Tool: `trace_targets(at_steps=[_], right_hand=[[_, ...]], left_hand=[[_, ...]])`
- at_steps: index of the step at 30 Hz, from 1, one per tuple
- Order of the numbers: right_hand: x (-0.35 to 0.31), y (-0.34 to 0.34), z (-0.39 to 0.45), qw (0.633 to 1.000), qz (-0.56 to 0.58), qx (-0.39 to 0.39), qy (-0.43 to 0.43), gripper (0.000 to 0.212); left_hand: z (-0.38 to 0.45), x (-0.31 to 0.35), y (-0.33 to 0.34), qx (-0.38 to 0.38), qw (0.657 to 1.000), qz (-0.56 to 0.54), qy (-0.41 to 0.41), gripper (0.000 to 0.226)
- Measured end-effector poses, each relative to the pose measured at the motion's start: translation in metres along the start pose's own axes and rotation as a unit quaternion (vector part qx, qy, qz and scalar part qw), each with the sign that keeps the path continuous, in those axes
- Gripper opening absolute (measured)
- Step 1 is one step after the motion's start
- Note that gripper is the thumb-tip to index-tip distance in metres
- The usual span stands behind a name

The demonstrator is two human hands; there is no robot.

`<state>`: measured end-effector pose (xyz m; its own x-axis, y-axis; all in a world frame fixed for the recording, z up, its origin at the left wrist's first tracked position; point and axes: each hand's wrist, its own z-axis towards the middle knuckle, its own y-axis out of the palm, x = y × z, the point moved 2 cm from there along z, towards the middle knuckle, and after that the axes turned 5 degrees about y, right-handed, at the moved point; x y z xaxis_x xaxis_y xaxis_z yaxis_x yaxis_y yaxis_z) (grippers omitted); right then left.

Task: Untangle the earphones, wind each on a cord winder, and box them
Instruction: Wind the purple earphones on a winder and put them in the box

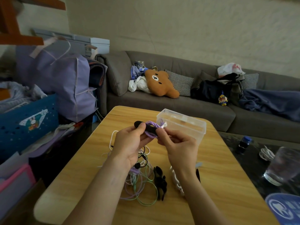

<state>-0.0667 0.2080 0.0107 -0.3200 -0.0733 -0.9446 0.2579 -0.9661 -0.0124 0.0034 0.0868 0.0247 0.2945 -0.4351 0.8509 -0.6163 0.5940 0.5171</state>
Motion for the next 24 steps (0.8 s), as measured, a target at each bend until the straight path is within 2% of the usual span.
trace_targets(at_steps=[1, 5, 8, 11, 15, 17, 20, 24], right_hand=[[-0.001, 0.000, 0.000, 1.000, -0.010, -0.003, -0.014, 0.030], [-0.002, -0.001, 0.007, 0.998, -0.022, -0.013, -0.058, 0.009], [-0.004, -0.008, 0.009, 1.000, -0.022, -0.004, -0.021, 0.003], [-0.006, -0.015, 0.014, 0.999, -0.034, -0.015, 0.037, 0.012], [-0.008, -0.032, 0.031, 0.996, -0.051, 0.059, 0.049, 0.008], [-0.010, -0.041, 0.051, 0.990, -0.099, 0.093, 0.034, 0.009], [-0.011, -0.050, 0.092, 0.974, -0.184, 0.130, 0.010, 0.023], [-0.010, -0.040, 0.140, 0.936, -0.338, 0.096, 0.036, 0.034]], left_hand=[[0.001, 0.000, 0.000, 0.002, 1.000, -0.007, -0.001, 0.015], [0.004, -0.004, -0.001, -0.004, 1.000, 0.014, -0.001, 0.018], [0.006, -0.007, -0.002, -0.022, 0.993, 0.117, 0.020, 0.022], [0.005, -0.007, -0.002, -0.034, 0.983, 0.177, 0.020, 0.023], [0.006, -0.001, -0.004, -0.016, 0.976, 0.211, 0.042, 0.015], [0.006, 0.007, -0.008, -0.015, 0.974, 0.219, 0.061, 0.017], [0.008, 0.017, -0.016, -0.024, 0.967, 0.244, 0.069, 0.020], [0.023, 0.025, -0.030, -0.031, 0.931, 0.349, 0.106, 0.021]])
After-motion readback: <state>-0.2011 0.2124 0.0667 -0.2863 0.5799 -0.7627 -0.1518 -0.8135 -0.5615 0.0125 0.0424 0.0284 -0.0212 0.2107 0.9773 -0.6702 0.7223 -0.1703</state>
